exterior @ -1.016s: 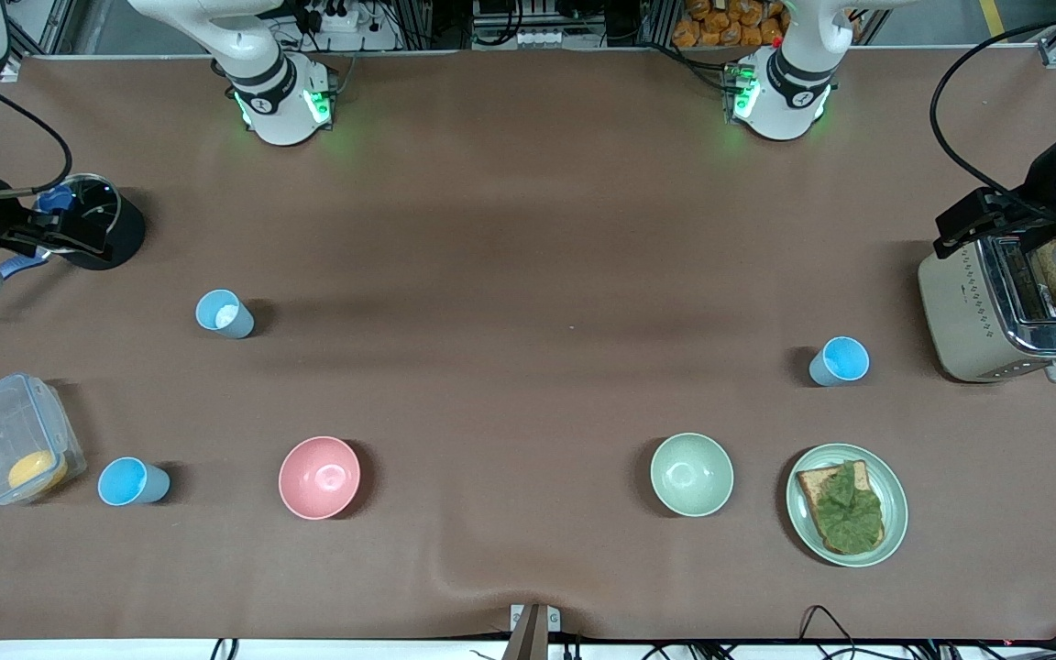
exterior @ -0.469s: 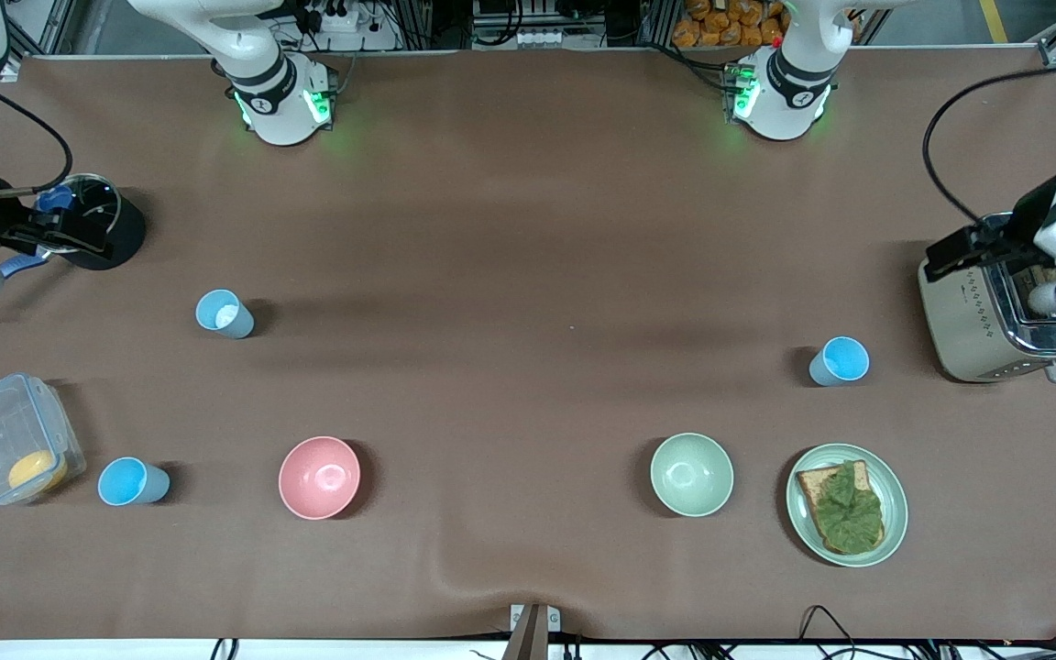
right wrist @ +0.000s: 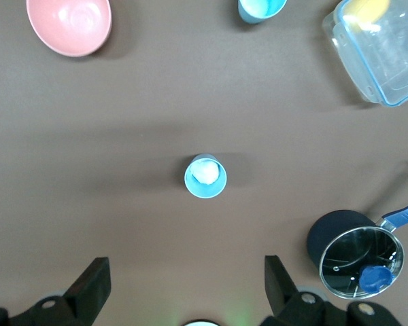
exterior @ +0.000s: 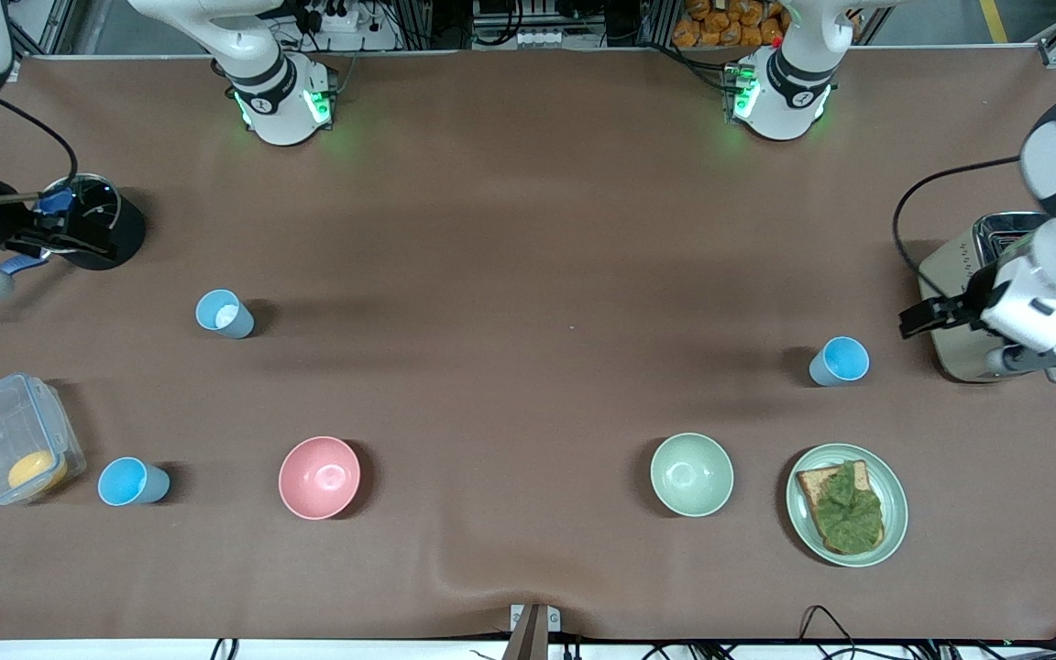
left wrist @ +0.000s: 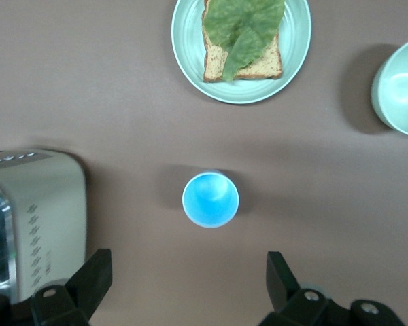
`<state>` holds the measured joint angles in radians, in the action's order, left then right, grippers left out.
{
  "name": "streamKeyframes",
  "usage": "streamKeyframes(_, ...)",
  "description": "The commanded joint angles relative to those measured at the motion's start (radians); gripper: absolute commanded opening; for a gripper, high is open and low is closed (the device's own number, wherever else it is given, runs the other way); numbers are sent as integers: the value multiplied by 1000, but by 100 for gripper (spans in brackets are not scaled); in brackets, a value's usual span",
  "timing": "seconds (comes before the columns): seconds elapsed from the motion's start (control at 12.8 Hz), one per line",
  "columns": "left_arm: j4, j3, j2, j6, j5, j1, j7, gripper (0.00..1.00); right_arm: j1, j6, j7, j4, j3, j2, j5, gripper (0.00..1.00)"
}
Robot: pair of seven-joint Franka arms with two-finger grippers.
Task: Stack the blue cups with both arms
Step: 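Reach the right gripper and the left gripper down to the blue cups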
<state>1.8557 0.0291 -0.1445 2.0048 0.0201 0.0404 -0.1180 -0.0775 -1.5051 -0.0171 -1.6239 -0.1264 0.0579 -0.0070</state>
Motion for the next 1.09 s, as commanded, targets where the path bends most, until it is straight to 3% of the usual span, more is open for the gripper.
streamKeyframes(0.0,112,5,-10,161,18,32,18,100,88,10,-50,-19,8,89,2,100)
streamKeyframes(0.16,123,5,-49,192,18,33,18,100,105,-51,-52,-89,7,129,2,100)
streamKeyframes(0.62,184,6,-142,297,18,53,20,100,105,-406,-76,-368,7,143,1,100)
streamKeyframes(1.02,295,6,-179,477,18,75,52,100,128,-569,-102,-432,8,250,2,100)
